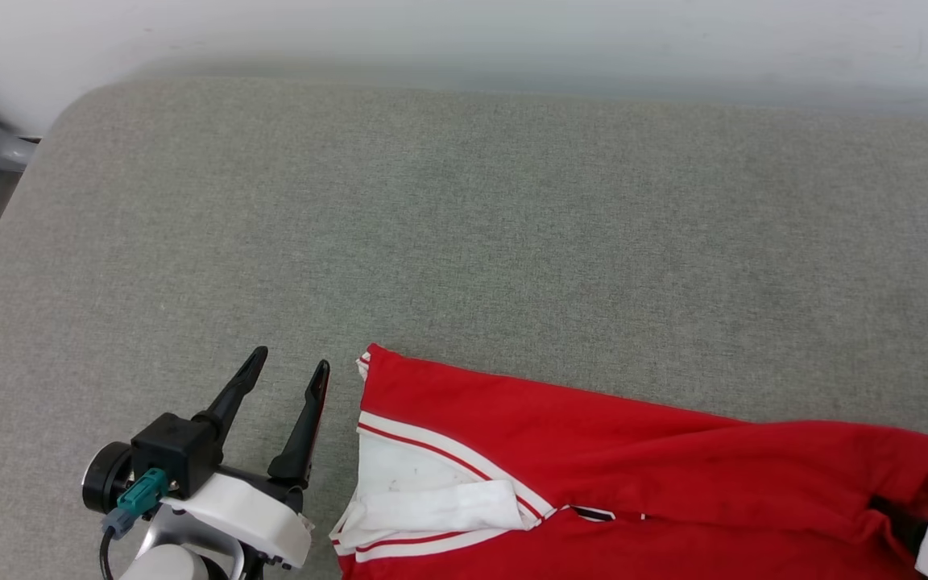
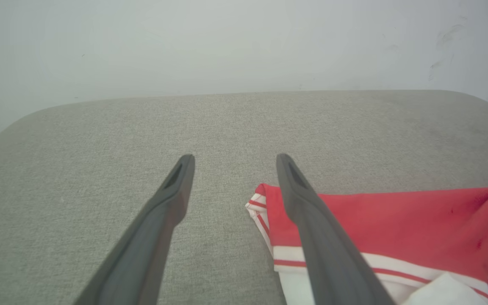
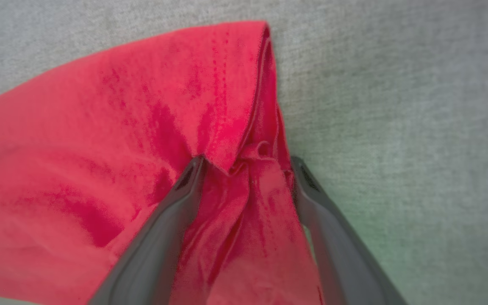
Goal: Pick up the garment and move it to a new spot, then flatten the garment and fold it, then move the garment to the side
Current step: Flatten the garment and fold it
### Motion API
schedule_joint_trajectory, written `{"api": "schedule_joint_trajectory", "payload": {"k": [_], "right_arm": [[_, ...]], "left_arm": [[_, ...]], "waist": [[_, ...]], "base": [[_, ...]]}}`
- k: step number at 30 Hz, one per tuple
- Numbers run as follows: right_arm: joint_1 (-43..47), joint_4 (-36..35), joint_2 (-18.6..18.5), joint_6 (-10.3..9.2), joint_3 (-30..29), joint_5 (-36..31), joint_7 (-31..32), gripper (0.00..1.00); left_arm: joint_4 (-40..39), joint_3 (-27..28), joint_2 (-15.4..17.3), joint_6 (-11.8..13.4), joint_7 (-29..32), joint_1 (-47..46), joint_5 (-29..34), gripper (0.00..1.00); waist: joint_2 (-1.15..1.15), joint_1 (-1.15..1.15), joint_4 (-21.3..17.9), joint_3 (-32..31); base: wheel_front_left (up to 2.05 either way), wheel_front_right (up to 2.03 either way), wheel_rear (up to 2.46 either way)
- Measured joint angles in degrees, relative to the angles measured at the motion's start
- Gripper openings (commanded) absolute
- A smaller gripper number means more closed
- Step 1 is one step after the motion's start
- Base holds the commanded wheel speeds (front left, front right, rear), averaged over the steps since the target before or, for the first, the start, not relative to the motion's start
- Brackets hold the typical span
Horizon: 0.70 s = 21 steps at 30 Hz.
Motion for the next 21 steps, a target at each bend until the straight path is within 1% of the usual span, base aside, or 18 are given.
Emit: {"api": "schedule_joint_trajectory", "payload": {"k": [2, 3, 4, 5, 6, 7, 12, 13, 17, 19, 21], "right_arm": [[-0.2, 0.3, 0.0, 0.0, 0.5, 0.4, -0.6, 1.0], [-0.6, 1.0, 0.1, -0.02, 1.8, 1.4, -1.2, 1.0], [-0.9, 1.3, 0.1, -0.04, 2.3, 1.7, -1.6, 0.89], [-1.1, 1.7, 0.1, -0.08, 2.7, 1.9, -1.9, 0.49], [-1.1, 2.0, 0.1, -0.09, 3.1, 1.9, -2.6, 0.27], [-1.2, 2.2, 0.1, -0.09, 3.4, 1.9, -3.2, 0.0], [-2.0, 3.8, 0.3, 0.27, 5.4, 2.4, -6.3, 0.0], [-1.9, 4.1, 0.0, 0.55, 5.6, 2.3, -6.8, 0.0], [-1.9, 4.8, -1.0, 0.67, 5.3, 2.3, -8.6, 0.0], [-1.9, 5.0, -1.8, 0.7, 4.9, 2.1, -9.2, 0.0], [-1.8, 5.2, -3.7, 0.7, 4.0, 1.7, -10.1, 0.0]], "left_arm": [[0.1, 0.0, 0.0, 0.0, 0.0, 0.0, 0.0, 1.0], [0.3, 0.0, -0.1, -0.1, 0.0, 0.0, 0.1, 1.0], [0.3, 0.0, -0.1, -0.1, 0.0, -0.1, 0.1, 1.0], [0.4, 0.0, -0.1, -0.1, 0.0, -0.1, 0.1, 1.0], [0.4, 0.0, -0.1, -0.2, 0.0, -0.1, 0.2, 1.0], [0.5, 0.0, -0.1, -0.2, 0.0, -0.1, 0.2, 1.0], [0.7, 0.0, -0.1, -0.2, 0.0, 0.0, 0.2, 1.0], [0.8, 0.0, -0.1, -0.2, 0.0, 0.0, 0.2, 1.0], [0.8, 0.0, -0.1, -0.1, 0.0, 0.4, 0.1, 1.0], [0.8, 0.0, -0.1, -0.1, 0.0, 0.5, 0.1, 1.0], [0.8, 0.0, -0.1, 0.1, 0.0, 0.8, 0.0, 1.0]], "waist": [[0.0, 0.0, -0.1, -0.1], [0.0, 0.0, -0.2, -0.3], [0.0, 0.0, -0.3, -0.4], [0.0, 0.0, -0.4, -0.6], [0.0, 0.0, -0.5, -0.8], [0.0, 0.0, -0.5, -0.9], [0.01, 0.01, -0.8, -2.0], [0.0, 0.01, -0.9, -2.2], [0.01, 0.01, -1.1, -3.1], [0.01, 0.01, -1.2, -3.4], [0.01, 0.01, -1.4, -3.9]], "base": [[0.0, 0.0, 0.0], [0.0, 0.0, 0.0], [0.0, 0.0, 0.0], [0.0, 0.0, 0.0], [0.0, 0.0, 0.0], [0.0, 0.0, 0.0], [0.0, 0.0, 0.0], [0.0, 0.0, 0.0], [0.0, 0.0, 0.0], [0.0, 0.0, 0.0], [0.0, 0.0, 0.0]]}}
